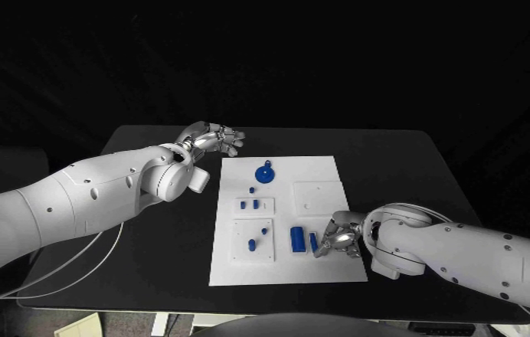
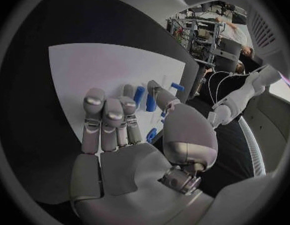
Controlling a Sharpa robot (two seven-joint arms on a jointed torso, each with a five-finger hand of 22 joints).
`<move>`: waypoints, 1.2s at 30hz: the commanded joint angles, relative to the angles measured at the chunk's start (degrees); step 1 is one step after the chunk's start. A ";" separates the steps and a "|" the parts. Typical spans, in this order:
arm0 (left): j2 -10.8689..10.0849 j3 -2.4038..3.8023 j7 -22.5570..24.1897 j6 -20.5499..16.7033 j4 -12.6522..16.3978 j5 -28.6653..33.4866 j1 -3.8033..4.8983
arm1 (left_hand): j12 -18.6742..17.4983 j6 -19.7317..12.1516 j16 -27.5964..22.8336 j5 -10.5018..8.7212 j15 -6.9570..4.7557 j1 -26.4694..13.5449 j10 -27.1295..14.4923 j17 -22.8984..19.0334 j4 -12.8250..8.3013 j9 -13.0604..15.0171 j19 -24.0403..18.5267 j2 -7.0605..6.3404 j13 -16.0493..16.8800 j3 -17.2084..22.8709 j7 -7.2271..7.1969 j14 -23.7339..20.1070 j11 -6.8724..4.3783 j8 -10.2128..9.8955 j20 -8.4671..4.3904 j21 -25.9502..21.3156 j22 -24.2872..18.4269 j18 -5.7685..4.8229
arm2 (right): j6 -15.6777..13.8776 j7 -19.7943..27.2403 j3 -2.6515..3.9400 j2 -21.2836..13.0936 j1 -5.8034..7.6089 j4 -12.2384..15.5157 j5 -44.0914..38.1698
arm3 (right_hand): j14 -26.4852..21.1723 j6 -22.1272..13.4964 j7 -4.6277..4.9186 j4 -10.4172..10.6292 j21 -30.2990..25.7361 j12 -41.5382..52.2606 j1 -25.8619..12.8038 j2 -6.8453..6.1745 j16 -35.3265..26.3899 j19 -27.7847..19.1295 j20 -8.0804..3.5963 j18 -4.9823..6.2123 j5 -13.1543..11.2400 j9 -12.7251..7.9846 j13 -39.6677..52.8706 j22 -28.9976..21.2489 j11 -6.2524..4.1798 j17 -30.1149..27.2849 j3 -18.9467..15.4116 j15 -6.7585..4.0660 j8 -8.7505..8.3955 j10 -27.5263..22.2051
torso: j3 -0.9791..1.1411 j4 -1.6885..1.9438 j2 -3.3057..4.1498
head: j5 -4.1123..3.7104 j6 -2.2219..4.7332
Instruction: Assemble the parts on the task board
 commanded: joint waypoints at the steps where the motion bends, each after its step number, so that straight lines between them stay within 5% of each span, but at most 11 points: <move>1: 0.08 0.04 0.36 0.79 0.21 0.08 0.05 | 0.04 -0.54 -0.26 -0.13 0.25 -0.39 -0.44 0.07 0.38 0.00 0.13 -0.06 -0.10 0.07 0.04 0.16 0.00 0.37 0.10 -0.27 0.10 0.23 | -0.06 -0.86 -0.02 0.14 -0.06 -0.19 -1.66 | 0.05 0.39 0.15 -0.55 -0.06 -0.22 0.01 1.76 -0.12 -0.01 -0.35 1.16 -0.27 0.12 0.10 0.58 -0.20 0.05 -0.19 -0.50 -0.35 -0.02 | -0.03 0.04 0.04 | -0.05 -0.11; 12: 0.23 0.03 0.33 0.81 0.00 0.04 0.05 | 0.04 -0.54 -0.28 -0.13 0.26 -0.42 -0.44 0.10 0.42 0.01 0.14 -0.05 -0.10 0.06 0.04 0.16 0.00 0.38 0.10 -0.29 0.12 0.23 | -1.70 -1.17 -0.01 1.32 -0.07 -1.31 -2.69 | -0.03 0.99 0.01 1.22 -0.18 -0.28 -1.32 6.84 -0.13 -0.14 -0.03 1.16 -0.27 0.18 0.09 0.54 -0.33 0.05 1.44 -0.54 -0.47 0.27 | -0.10 0.04 0.03 | -0.03 -0.36; 20: 0.32 0.03 -0.02 1.05 -0.02 0.04 0.05 | 0.04 -0.54 -0.30 -0.13 0.26 -0.44 -0.44 0.12 0.45 0.01 0.14 -0.02 -0.10 0.06 0.04 0.16 0.00 0.39 0.11 -0.31 0.14 0.23 | 1.73 -2.45 -0.01 2.89 -0.07 -3.03 -1.46 | -0.03 1.16 -0.03 2.31 -0.08 -0.28 -1.87 6.78 -0.07 -0.14 0.02 1.16 -0.27 0.18 0.16 0.63 -0.37 0.06 3.29 -0.59 -0.67 0.37 | -0.05 0.05 -0.03 | 0.01 -0.42; 36: 0.39 0.02 -0.07 1.05 -0.07 0.04 0.05 | 0.04 -0.56 -0.35 -0.14 0.27 -0.53 -0.46 0.17 0.52 0.01 0.14 -0.02 -0.10 0.03 0.04 0.14 0.01 0.40 0.12 -0.35 0.18 0.22 | 4.16 -3.58 -0.06 3.43 -0.07 -3.48 -0.36 | 0.02 1.23 0.12 -0.72 0.20 -0.37 0.81 6.94 -0.10 -0.30 0.17 1.16 0.02 0.31 0.35 0.80 -0.23 -0.02 9.47 -0.40 -1.11 0.31 | -0.04 0.03 -0.02 | 0.07 -0.46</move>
